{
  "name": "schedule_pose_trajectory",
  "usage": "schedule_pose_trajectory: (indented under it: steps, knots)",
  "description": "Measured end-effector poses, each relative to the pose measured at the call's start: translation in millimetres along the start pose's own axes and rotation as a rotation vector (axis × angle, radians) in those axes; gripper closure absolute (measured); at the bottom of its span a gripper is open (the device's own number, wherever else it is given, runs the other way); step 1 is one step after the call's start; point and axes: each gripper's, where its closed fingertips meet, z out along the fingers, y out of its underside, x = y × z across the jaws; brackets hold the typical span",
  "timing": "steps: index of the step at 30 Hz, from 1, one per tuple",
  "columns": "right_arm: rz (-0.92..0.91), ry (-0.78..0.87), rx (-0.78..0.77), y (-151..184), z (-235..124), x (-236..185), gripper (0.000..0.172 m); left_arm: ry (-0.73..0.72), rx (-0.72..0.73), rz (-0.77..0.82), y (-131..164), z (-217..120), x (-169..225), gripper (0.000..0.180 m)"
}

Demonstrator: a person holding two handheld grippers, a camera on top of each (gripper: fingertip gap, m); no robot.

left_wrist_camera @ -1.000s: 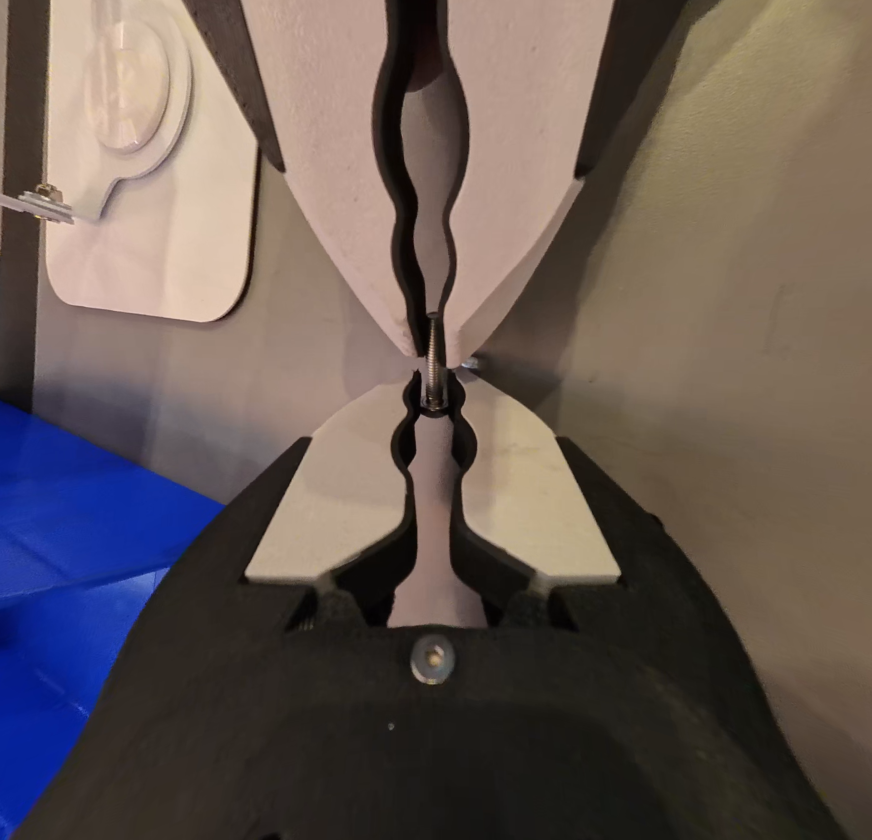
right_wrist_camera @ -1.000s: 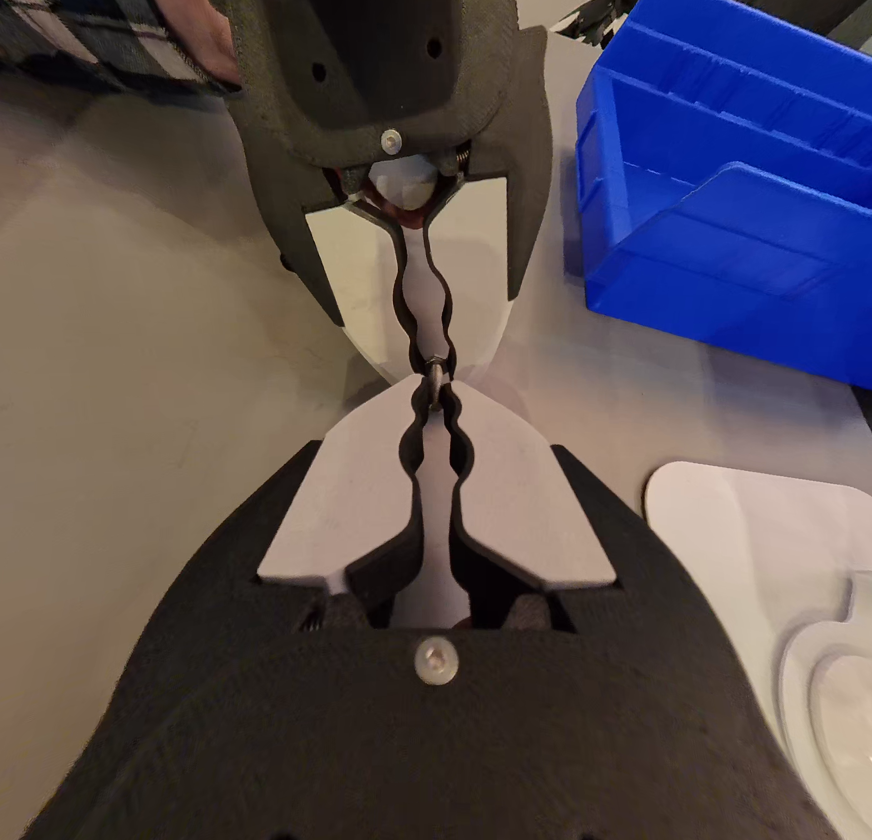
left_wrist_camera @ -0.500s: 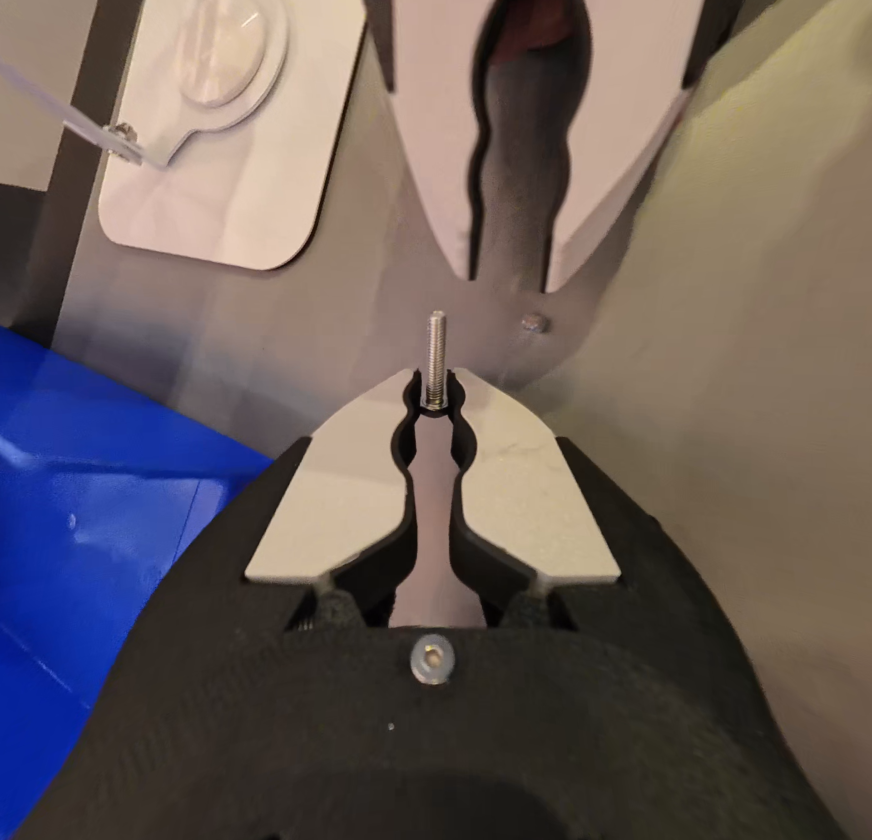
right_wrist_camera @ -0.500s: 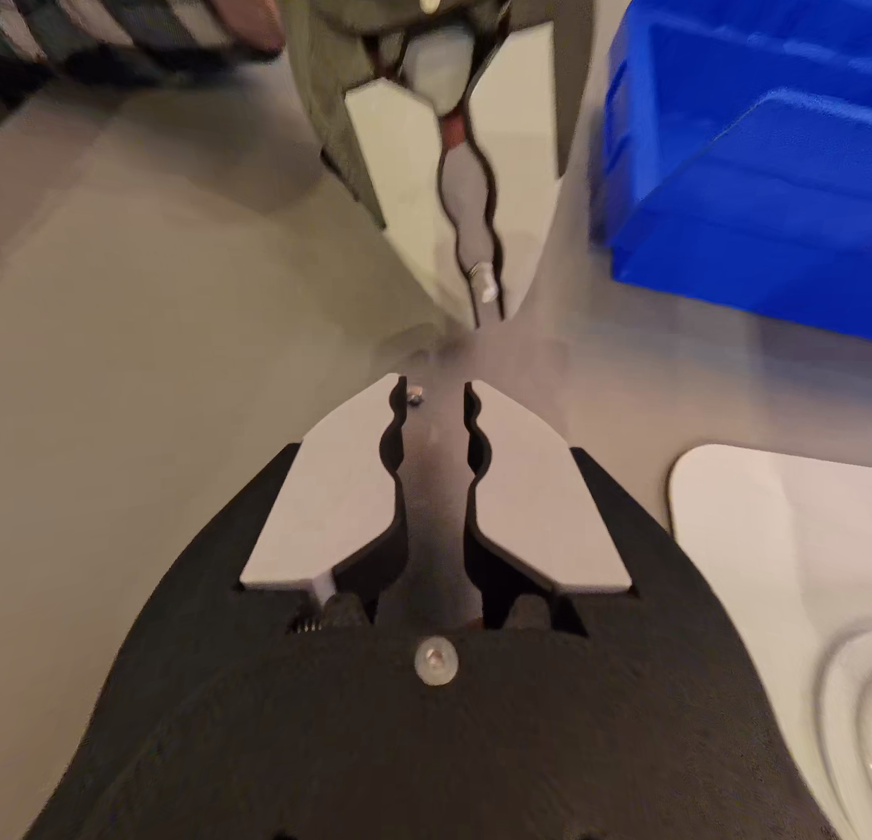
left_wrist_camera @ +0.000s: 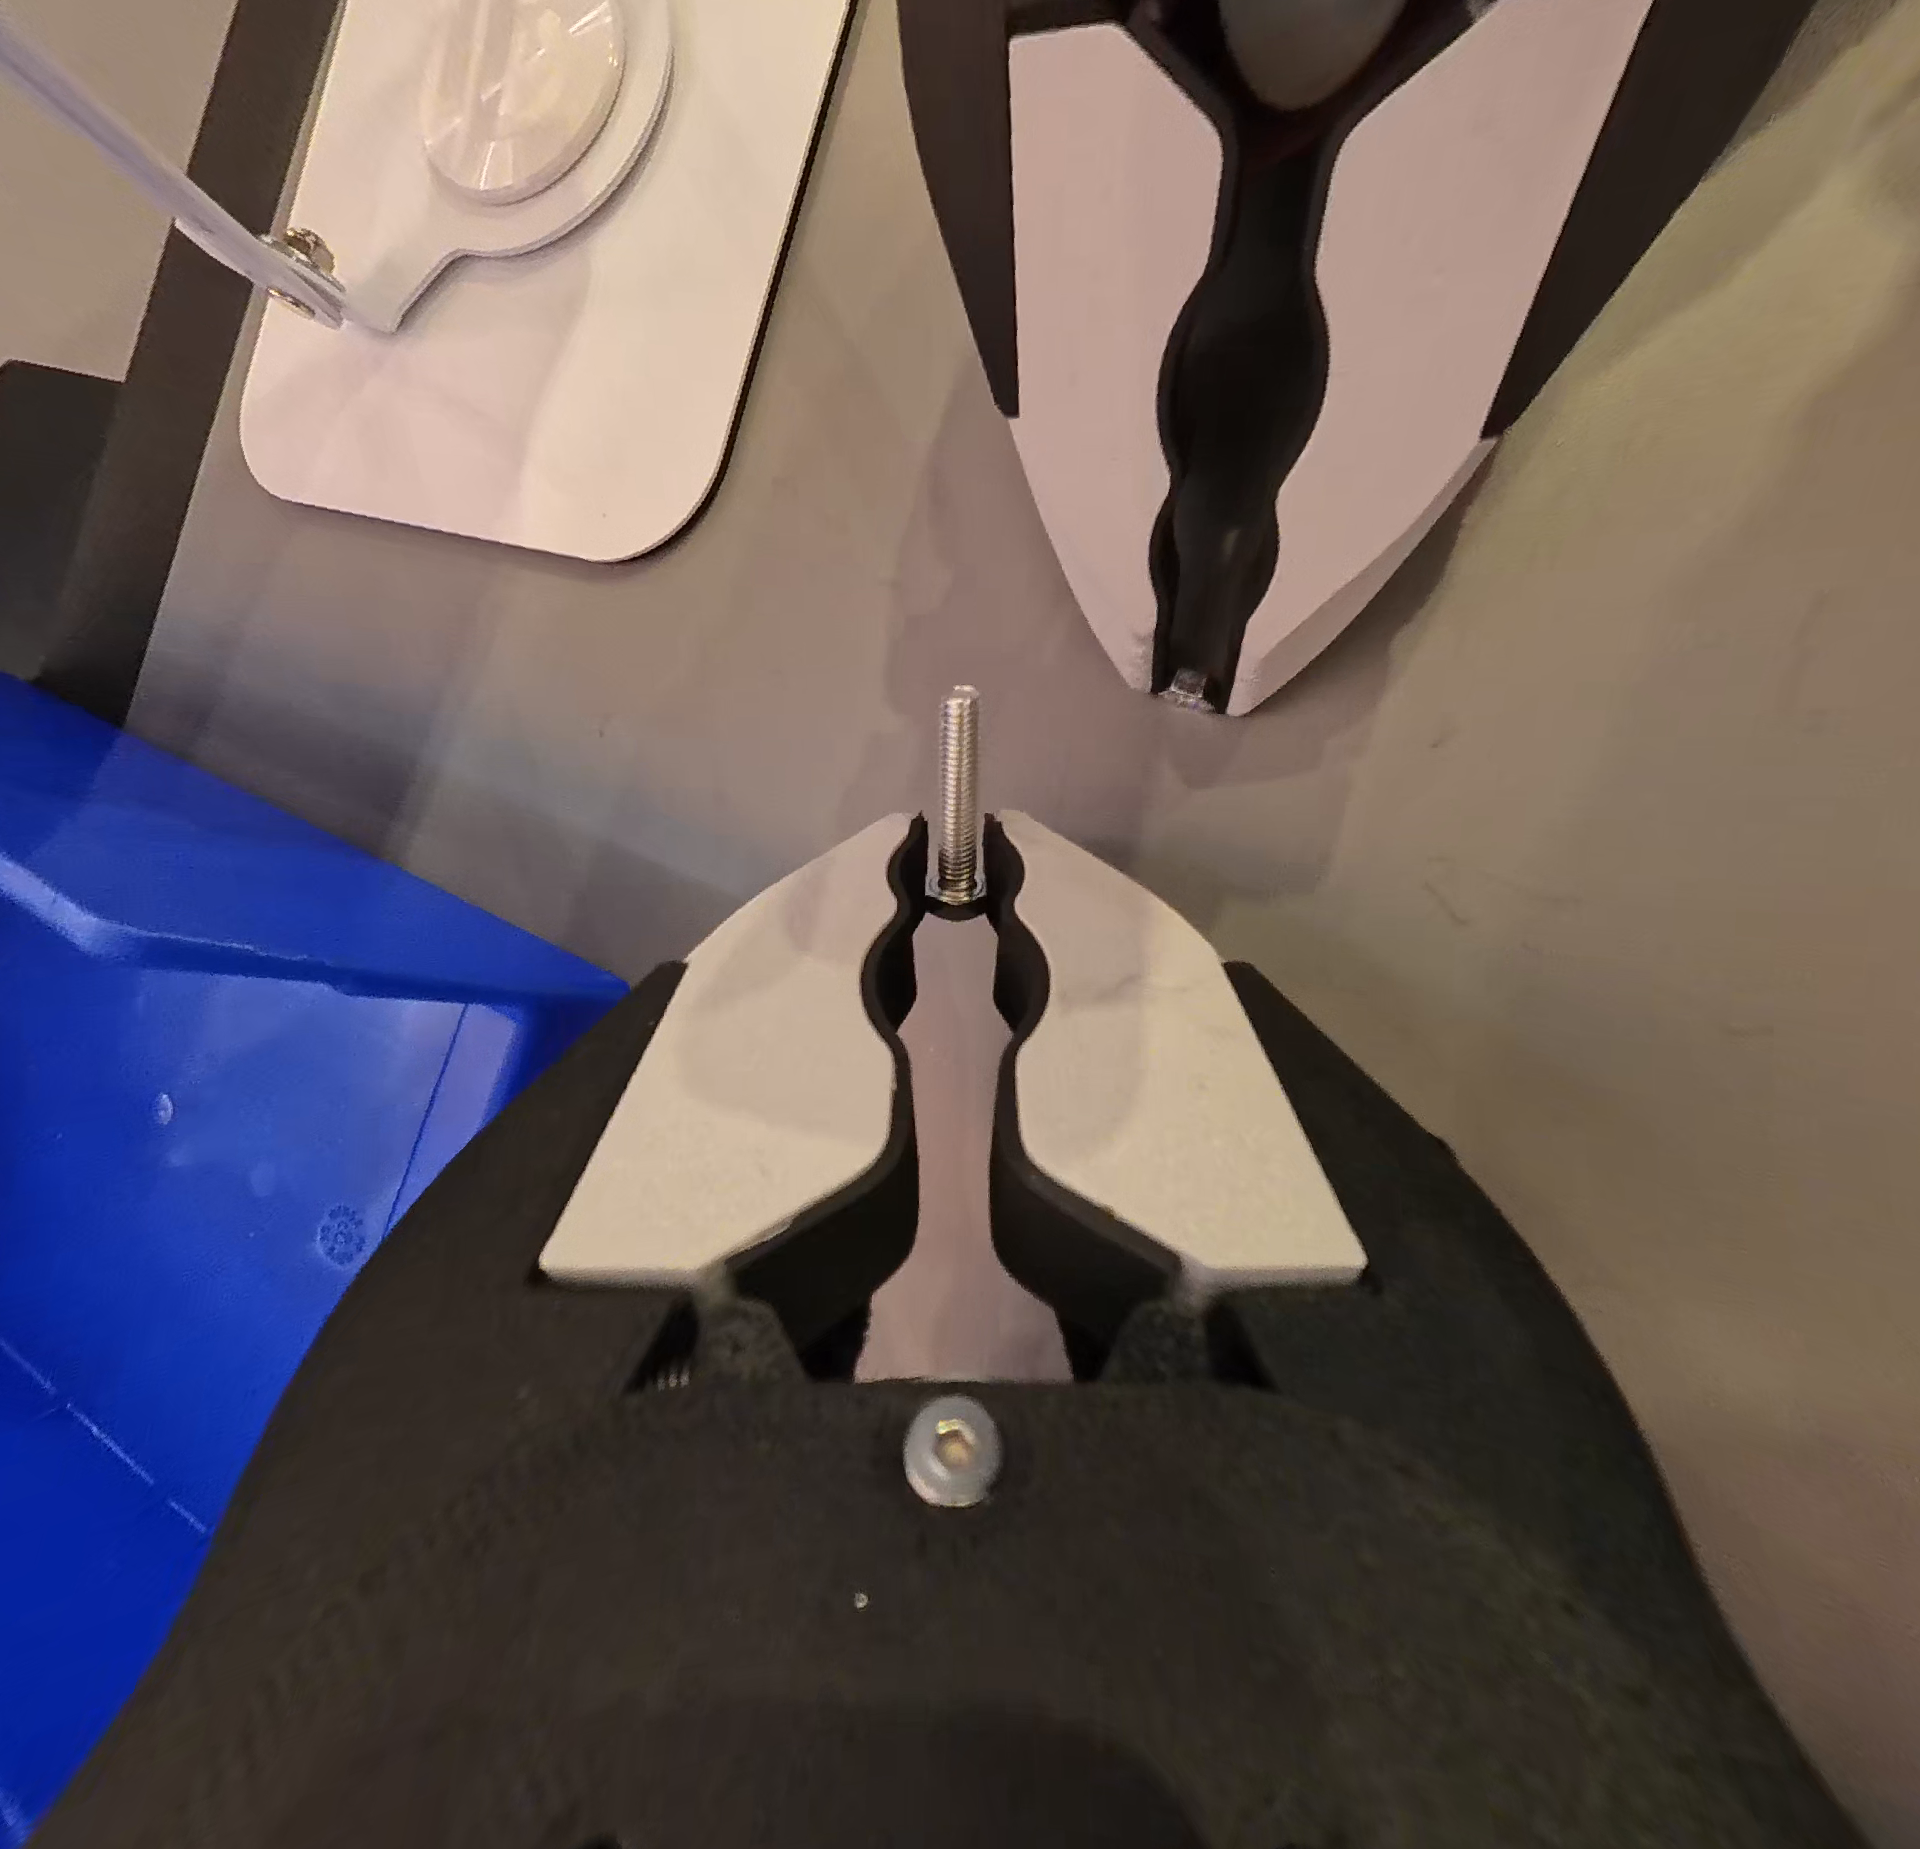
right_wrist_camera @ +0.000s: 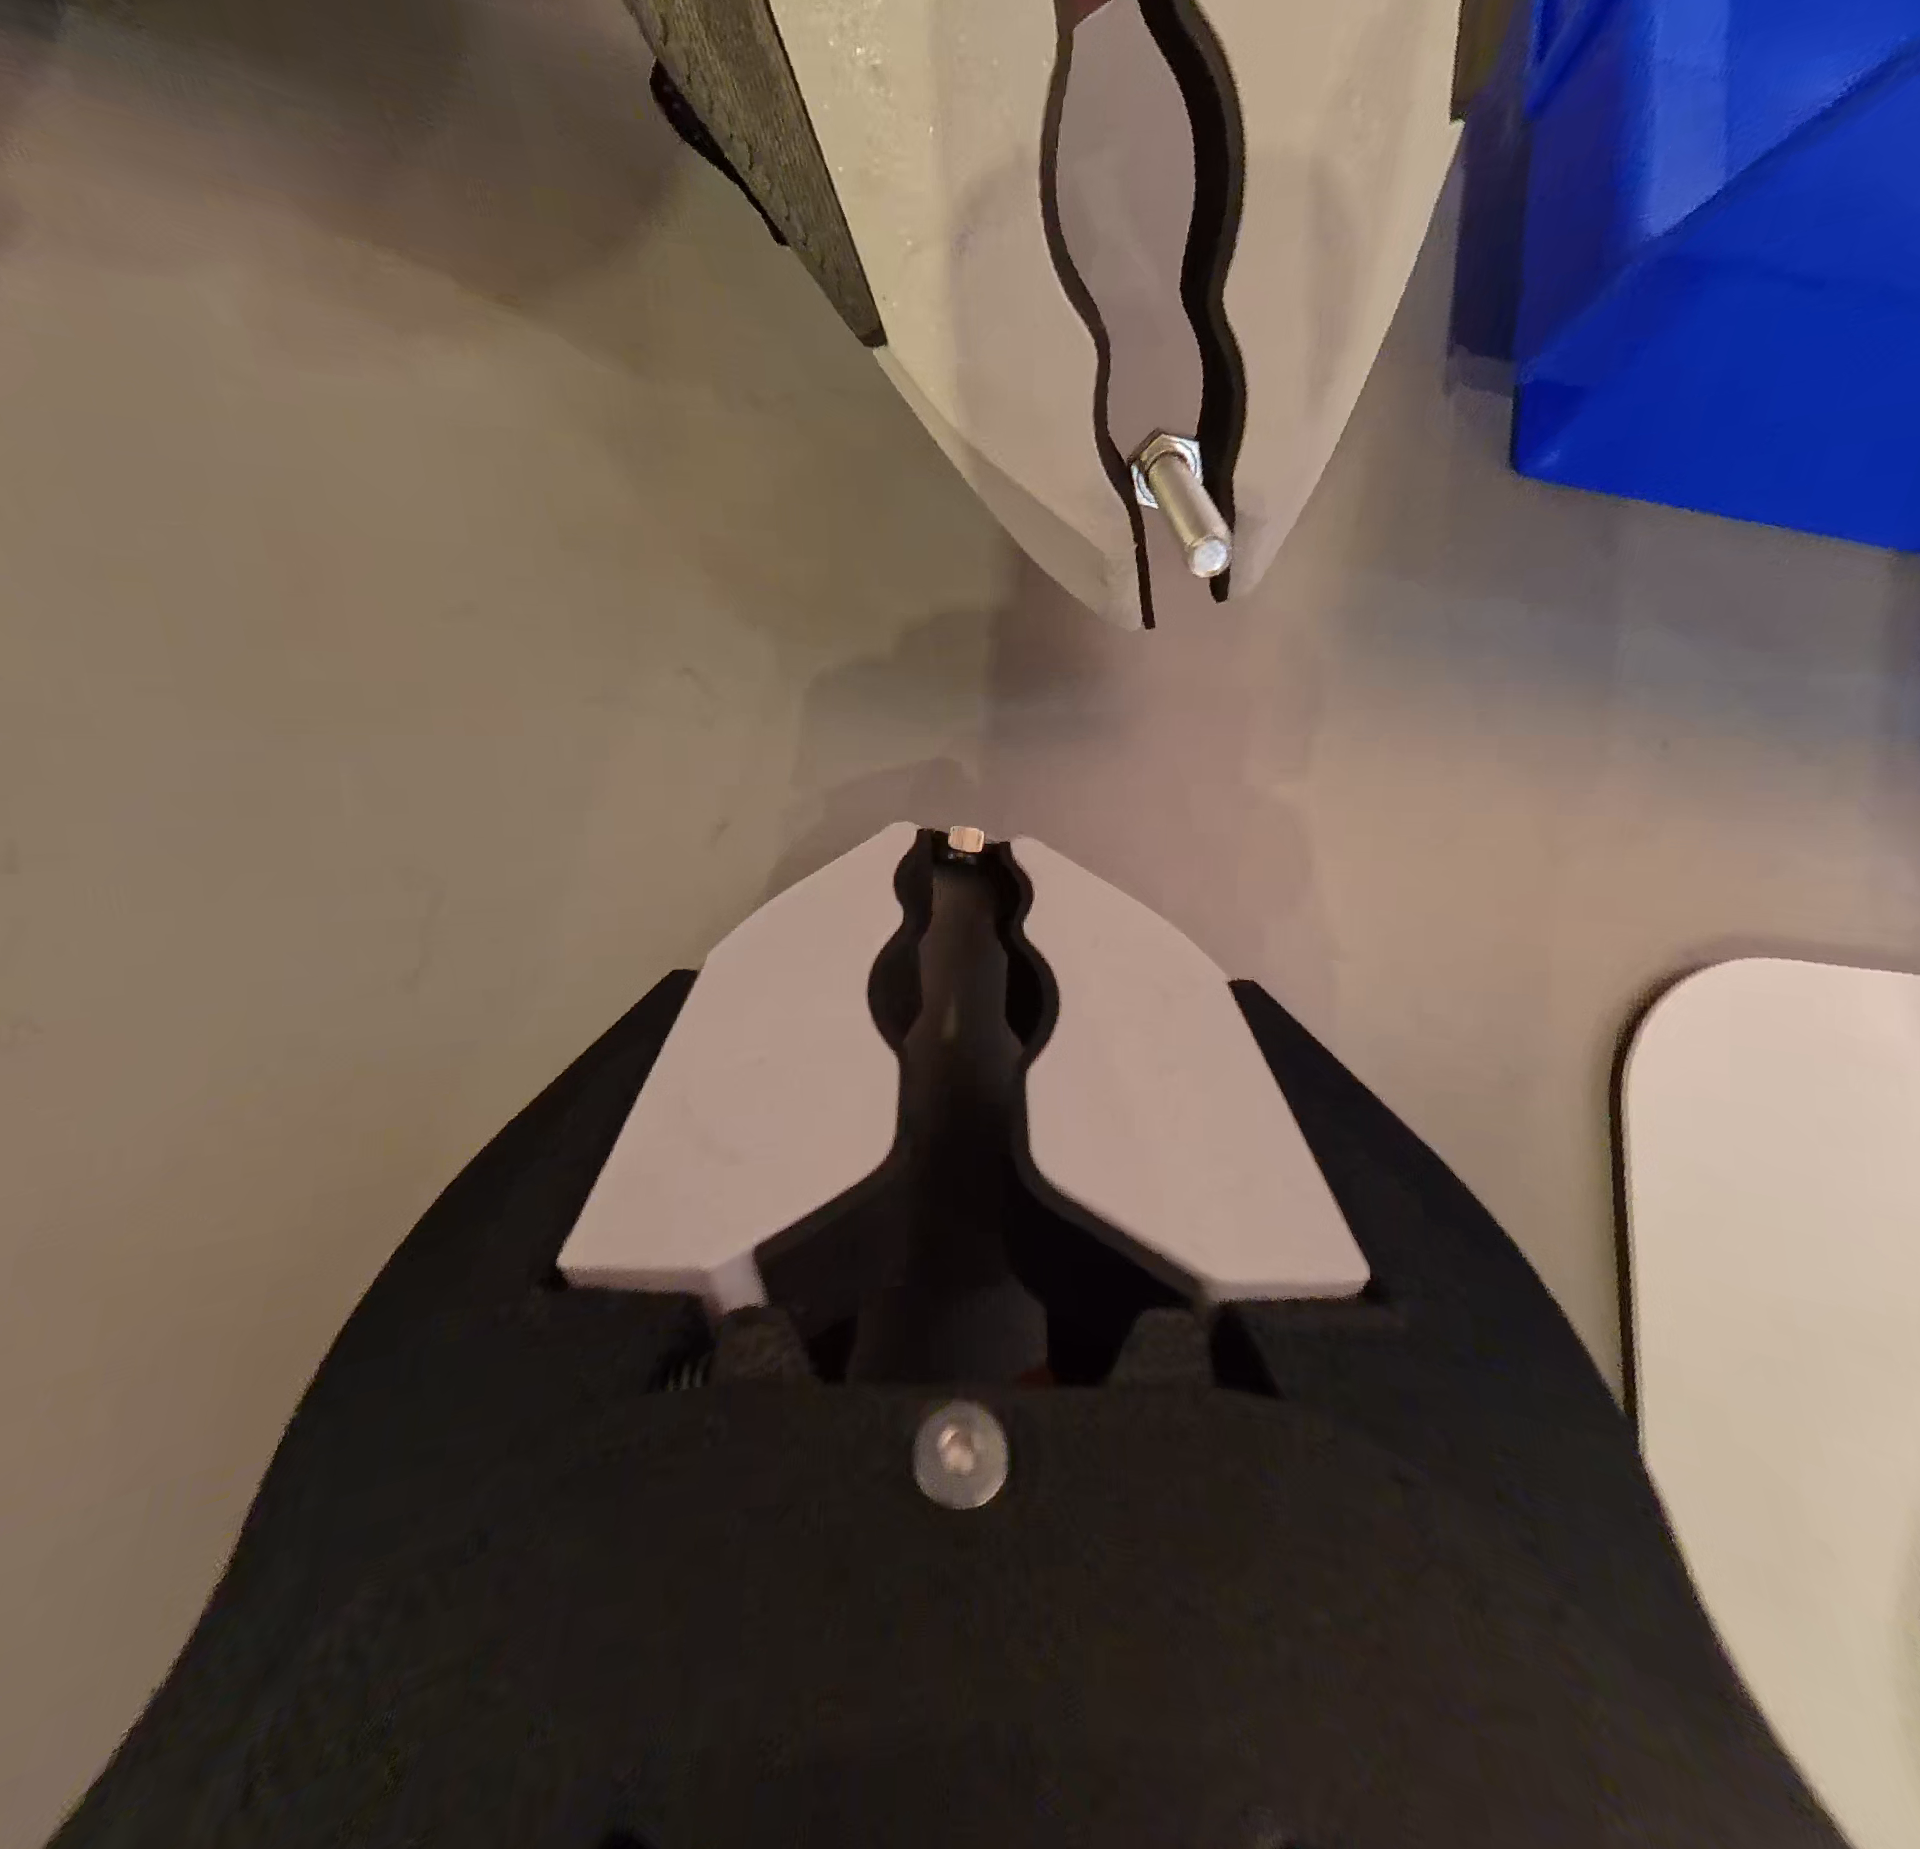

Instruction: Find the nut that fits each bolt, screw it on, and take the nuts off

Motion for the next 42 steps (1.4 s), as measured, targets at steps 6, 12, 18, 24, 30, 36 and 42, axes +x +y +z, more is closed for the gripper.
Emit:
schedule_pose_trajectory:
  steps: [6,12,18,24,30,36,42]
  knots:
    - [-0.038,0.051,0.088,-13,-10,8,0.161,-0.006,-0.029,0.019,4,0,0,0.170]
    - [-0.069,0.078,0.082,-18,-19,18,0.161,0.010,-0.034,0.043,1,1,7,0.170]
    - [-0.187,-0.031,-0.150,7,-21,7,0.161,0.004,-0.036,0.039,2,-2,5,0.170]
    - [-0.288,-0.112,-0.208,7,-8,-15,0.160,0.007,-0.051,0.038,5,-2,5,0.170]
    - [-0.296,-0.168,-0.145,-4,-1,-29,0.142,0.018,-0.041,0.007,10,-4,1,0.171]
    - [-0.260,-0.182,-0.094,-5,-12,-21,0.148,0.006,-0.043,0.005,13,-7,-2,0.170]
    - [-0.303,-0.180,-0.087,-5,-9,-26,0.171,0.006,-0.052,0.009,15,-6,-1,0.170]
